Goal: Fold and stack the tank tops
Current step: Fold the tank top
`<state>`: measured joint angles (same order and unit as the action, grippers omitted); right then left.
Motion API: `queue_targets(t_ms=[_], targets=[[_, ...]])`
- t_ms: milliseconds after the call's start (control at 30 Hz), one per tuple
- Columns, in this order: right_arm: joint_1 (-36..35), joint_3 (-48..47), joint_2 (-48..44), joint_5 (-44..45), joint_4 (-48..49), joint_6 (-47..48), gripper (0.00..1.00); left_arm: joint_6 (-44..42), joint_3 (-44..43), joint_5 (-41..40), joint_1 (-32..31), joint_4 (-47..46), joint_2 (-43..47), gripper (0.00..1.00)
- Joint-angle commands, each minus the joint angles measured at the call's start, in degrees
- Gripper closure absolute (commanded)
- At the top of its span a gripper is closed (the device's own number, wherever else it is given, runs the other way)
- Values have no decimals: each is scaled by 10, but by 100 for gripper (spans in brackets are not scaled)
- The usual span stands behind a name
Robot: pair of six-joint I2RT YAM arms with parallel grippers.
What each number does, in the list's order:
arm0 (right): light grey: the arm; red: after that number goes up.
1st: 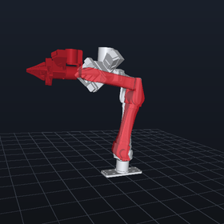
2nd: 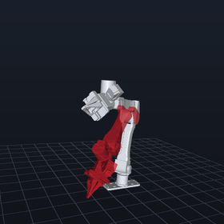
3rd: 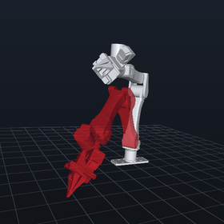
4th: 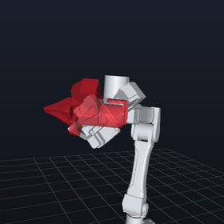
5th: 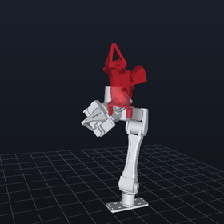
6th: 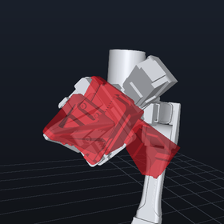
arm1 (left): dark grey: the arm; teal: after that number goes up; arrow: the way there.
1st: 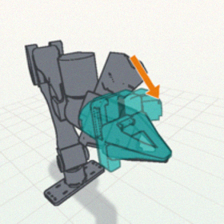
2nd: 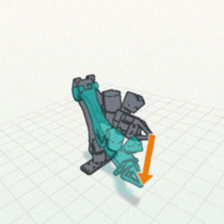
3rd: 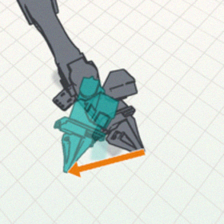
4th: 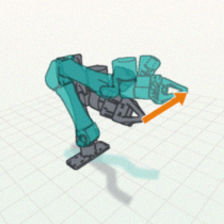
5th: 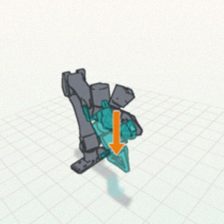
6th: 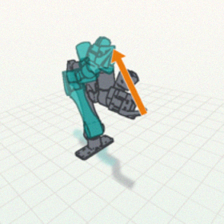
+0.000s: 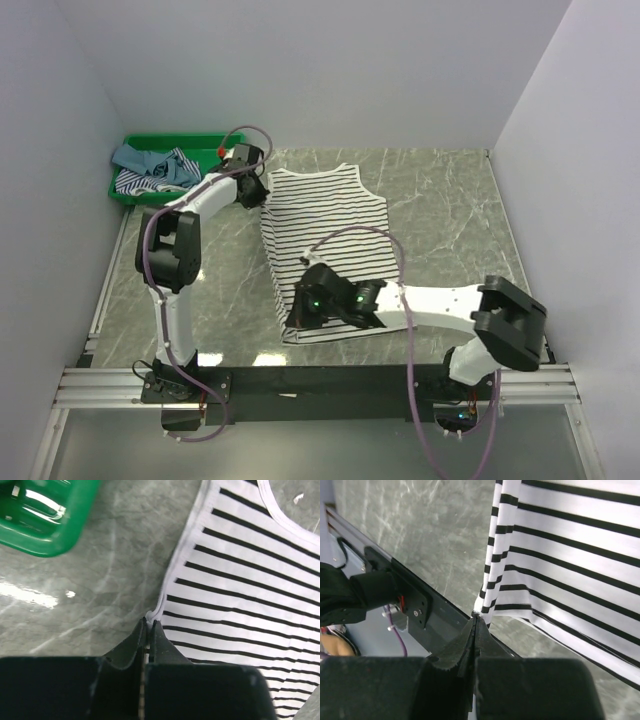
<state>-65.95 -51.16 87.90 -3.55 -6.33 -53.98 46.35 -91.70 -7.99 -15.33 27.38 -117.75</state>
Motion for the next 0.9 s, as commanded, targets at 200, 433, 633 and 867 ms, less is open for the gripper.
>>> queue_targets(t_ms=[200,433,633,867], targets=[[31,123,-125,60,60,-54,100,16,-90,-3,-55,18,-48,99],[36,199,-181,107,48,-87,100,22,-154,-1,-88,34,-92,99],[36,240,-205,123,52,-106,100,27,-182,1,-109,36,-113,99],[36,263,-220,141,46,-119,100,31,-188,8,-121,27,-116,99]])
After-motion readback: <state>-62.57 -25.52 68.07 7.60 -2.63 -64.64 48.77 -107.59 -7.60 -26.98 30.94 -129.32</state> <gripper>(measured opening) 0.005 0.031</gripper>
